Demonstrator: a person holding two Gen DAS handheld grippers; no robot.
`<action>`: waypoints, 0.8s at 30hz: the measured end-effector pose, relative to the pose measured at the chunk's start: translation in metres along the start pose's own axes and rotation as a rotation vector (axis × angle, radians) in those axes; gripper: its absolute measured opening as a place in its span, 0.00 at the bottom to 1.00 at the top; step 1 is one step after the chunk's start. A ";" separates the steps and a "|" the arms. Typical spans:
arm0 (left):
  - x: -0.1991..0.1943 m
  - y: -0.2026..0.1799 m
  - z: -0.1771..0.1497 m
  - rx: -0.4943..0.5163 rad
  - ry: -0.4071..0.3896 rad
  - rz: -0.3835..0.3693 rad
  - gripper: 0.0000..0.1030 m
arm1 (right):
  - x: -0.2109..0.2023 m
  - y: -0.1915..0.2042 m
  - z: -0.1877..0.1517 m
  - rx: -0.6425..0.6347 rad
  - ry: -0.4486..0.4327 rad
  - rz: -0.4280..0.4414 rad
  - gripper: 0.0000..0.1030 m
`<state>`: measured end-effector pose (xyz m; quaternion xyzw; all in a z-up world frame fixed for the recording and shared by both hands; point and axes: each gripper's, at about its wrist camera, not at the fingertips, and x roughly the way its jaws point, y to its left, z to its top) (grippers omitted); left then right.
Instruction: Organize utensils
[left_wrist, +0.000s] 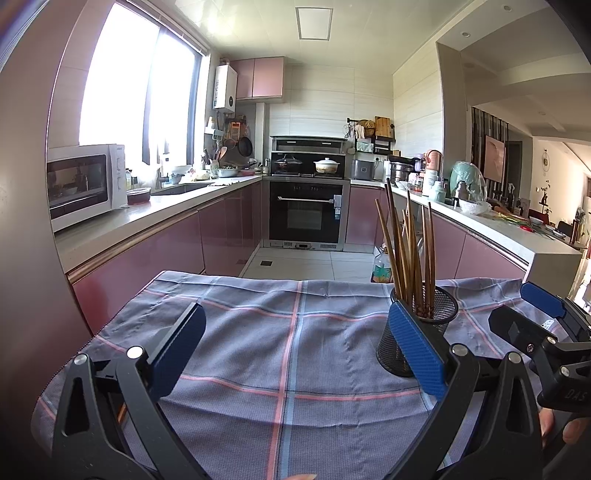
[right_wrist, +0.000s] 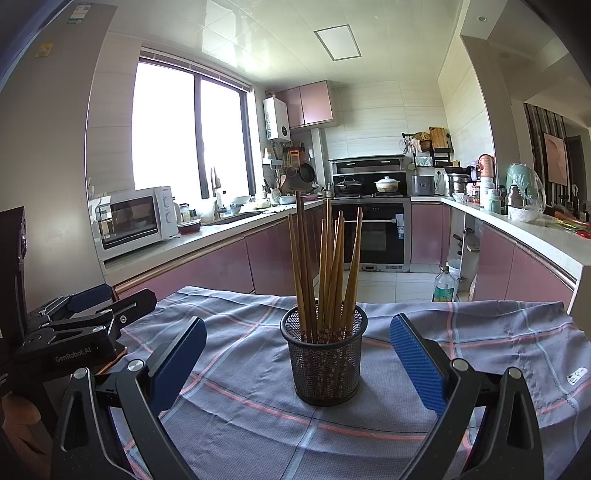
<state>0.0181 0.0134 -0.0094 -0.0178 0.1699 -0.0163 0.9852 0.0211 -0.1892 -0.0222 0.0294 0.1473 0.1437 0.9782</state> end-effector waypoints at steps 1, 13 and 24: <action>0.000 0.000 0.000 0.000 0.000 0.000 0.94 | 0.000 0.000 0.000 0.001 0.000 0.002 0.93; 0.000 0.001 0.000 0.002 0.002 0.001 0.94 | 0.001 0.000 -0.001 0.005 0.000 0.003 0.93; 0.000 0.000 0.000 0.006 -0.001 0.004 0.94 | 0.002 -0.001 -0.001 0.006 0.005 0.005 0.93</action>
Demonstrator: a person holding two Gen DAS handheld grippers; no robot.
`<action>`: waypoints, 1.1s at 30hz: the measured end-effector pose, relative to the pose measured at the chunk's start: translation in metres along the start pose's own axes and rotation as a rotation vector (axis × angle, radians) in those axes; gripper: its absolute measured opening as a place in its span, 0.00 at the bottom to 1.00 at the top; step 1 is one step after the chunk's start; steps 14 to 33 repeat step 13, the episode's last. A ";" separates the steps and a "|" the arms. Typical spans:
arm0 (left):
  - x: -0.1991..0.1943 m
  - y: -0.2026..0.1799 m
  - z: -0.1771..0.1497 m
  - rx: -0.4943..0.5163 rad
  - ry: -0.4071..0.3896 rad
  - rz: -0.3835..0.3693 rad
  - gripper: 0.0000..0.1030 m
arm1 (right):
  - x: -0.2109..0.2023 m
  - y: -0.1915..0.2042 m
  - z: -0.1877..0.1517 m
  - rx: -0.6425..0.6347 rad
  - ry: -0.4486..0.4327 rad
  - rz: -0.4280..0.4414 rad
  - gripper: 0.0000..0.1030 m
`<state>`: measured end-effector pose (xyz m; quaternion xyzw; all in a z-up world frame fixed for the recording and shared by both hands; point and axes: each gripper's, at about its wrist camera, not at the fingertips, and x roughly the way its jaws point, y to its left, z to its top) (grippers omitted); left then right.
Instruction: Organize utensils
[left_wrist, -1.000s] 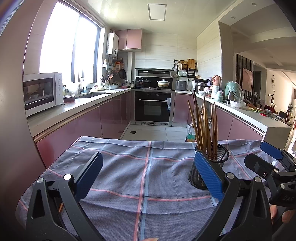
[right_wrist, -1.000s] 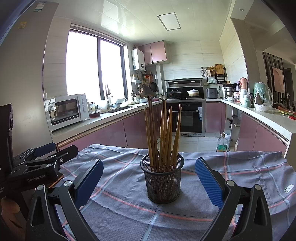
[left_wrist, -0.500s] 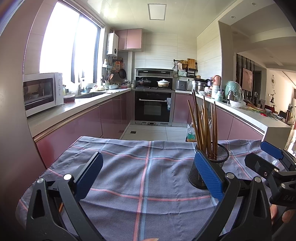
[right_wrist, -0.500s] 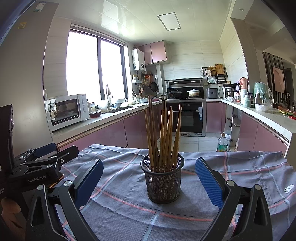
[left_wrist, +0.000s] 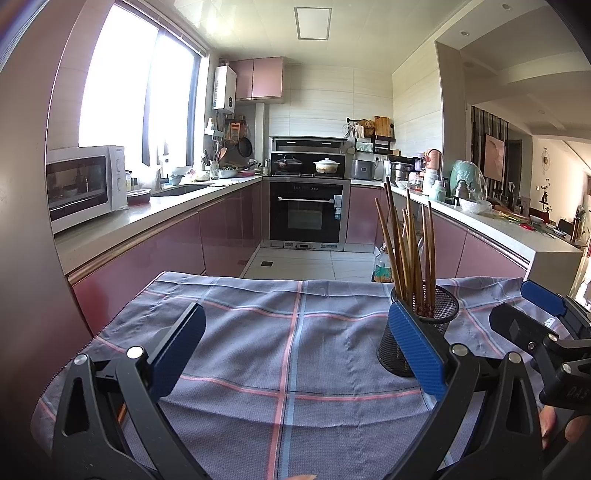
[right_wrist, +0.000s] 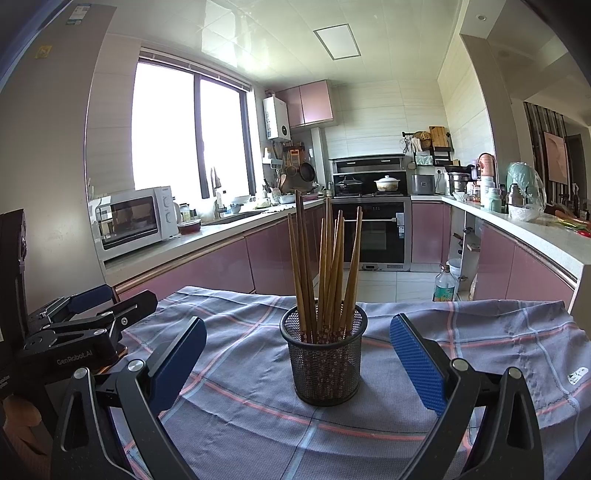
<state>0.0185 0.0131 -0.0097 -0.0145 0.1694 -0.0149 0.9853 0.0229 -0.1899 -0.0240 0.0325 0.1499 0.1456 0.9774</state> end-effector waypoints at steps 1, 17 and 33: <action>0.000 0.000 0.000 0.002 0.001 0.001 0.94 | 0.000 0.000 0.000 0.000 0.001 0.000 0.93; 0.053 0.018 -0.021 -0.012 0.197 0.028 0.94 | 0.027 -0.062 -0.019 -0.003 0.202 -0.163 0.93; 0.053 0.018 -0.021 -0.012 0.197 0.028 0.94 | 0.027 -0.062 -0.019 -0.003 0.202 -0.163 0.93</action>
